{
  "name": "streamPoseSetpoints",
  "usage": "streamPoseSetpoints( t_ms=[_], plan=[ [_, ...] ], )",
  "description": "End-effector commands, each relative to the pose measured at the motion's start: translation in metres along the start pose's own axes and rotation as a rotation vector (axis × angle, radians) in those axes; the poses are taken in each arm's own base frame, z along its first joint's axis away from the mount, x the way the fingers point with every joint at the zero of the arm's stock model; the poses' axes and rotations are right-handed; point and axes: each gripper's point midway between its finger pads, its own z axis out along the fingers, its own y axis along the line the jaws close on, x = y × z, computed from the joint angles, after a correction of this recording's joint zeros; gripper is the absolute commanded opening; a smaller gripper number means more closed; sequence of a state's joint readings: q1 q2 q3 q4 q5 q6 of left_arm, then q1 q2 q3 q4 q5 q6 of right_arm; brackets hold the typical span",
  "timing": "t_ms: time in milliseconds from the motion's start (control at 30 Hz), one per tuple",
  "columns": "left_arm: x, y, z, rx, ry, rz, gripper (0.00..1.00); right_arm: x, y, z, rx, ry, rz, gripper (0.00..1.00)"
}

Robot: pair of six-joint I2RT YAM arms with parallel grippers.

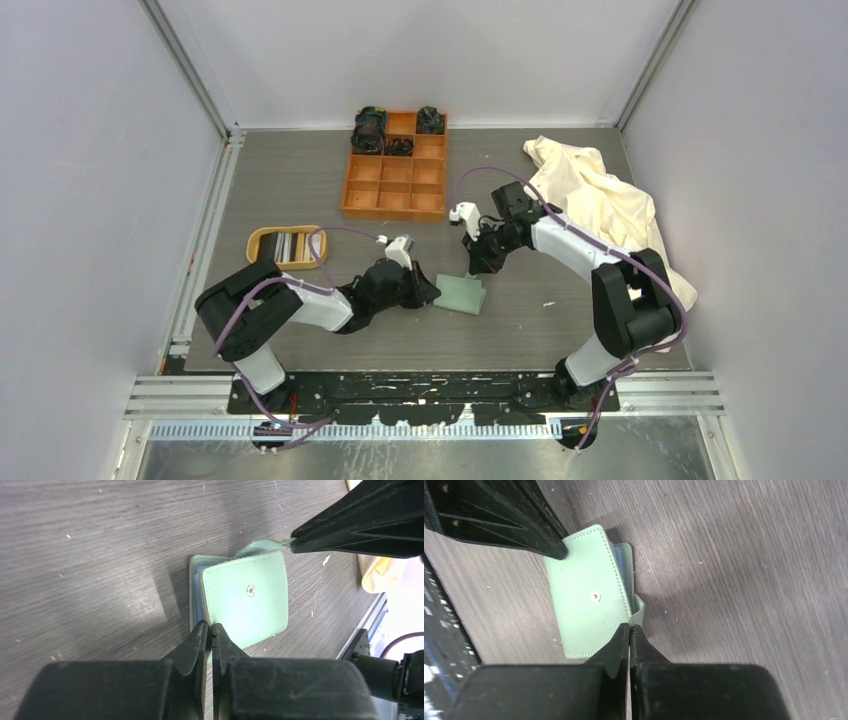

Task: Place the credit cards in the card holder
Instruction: Open the card holder at the center of the board.

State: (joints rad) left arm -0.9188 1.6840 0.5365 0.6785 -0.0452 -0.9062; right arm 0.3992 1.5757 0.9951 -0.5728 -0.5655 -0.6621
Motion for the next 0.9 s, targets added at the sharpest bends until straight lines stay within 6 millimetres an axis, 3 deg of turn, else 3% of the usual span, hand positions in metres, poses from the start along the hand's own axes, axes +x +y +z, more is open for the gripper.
streamPoseSetpoints(
  t_ms=[0,100,200,333,467,567,733,867],
  plan=[
    [-0.018,0.000,-0.008,0.030,0.019,0.109,0.10,-0.030,0.008,-0.023,-0.050,-0.106,0.182,0.01],
    [-0.041,-0.001,-0.017,-0.004,-0.005,0.130,0.32,-0.036,0.016,-0.032,-0.115,-0.128,0.337,0.01],
    [-0.057,0.004,-0.029,-0.042,-0.032,0.119,0.44,-0.038,0.015,-0.041,-0.115,-0.145,0.473,0.01],
    [-0.059,-0.003,-0.047,0.003,-0.047,0.056,0.48,-0.033,0.020,-0.051,-0.120,-0.188,0.585,0.01],
    [-0.049,-0.025,-0.062,0.151,-0.061,-0.107,0.49,-0.042,0.037,-0.056,-0.191,-0.260,0.622,0.01],
    [-0.037,-0.037,-0.067,0.224,-0.071,-0.268,0.51,-0.044,0.038,-0.055,-0.199,-0.281,0.635,0.01],
    [-0.006,-0.034,-0.057,0.110,-0.116,-0.342,0.54,-0.036,0.033,-0.047,-0.189,-0.246,0.666,0.01],
    [0.005,-0.037,-0.045,0.073,-0.164,-0.414,0.56,-0.032,0.031,-0.044,-0.183,-0.232,0.673,0.01]
  ],
)
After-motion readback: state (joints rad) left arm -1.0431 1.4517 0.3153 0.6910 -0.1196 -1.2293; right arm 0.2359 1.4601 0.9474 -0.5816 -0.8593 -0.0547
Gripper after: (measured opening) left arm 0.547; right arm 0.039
